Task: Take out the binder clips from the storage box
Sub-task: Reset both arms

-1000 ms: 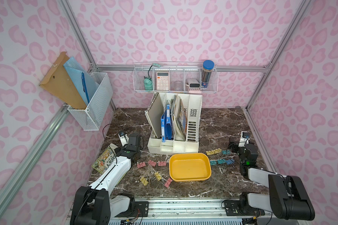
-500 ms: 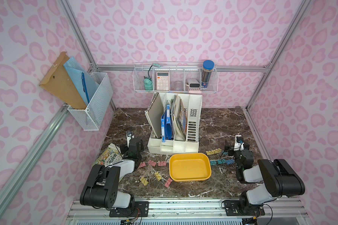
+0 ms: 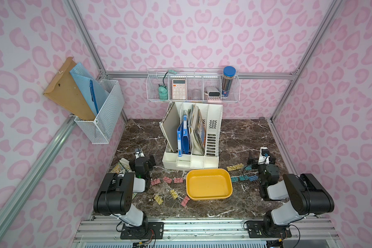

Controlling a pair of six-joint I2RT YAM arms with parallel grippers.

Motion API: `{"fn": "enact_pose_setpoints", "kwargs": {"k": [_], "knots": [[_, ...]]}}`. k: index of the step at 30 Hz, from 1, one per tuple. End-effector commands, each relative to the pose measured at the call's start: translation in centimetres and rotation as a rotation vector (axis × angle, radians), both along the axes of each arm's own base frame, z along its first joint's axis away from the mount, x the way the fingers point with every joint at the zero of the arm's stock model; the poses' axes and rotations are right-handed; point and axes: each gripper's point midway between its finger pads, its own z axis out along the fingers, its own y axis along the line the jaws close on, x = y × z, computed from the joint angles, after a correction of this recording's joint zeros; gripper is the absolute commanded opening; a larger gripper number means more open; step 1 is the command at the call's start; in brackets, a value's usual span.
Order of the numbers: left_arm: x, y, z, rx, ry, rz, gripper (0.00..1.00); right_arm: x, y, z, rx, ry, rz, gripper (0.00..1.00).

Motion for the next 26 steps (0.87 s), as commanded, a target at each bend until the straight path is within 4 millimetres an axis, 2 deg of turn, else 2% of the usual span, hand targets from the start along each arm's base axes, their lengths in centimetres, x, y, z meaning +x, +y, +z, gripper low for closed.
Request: {"fn": "enact_pose_setpoints", "kwargs": {"k": [1, 26], "knots": [[0.7, 0.1, 0.5, -0.066, -0.010, -0.016, 0.98, 0.0, -0.3, 0.6, 0.013, -0.028, -0.021, 1.00], [0.7, 0.0, 0.4, -0.092, 0.034, -0.011, 1.00, 1.1, -0.7, 0.1, 0.054, 0.015, 0.010, 1.00]]}}
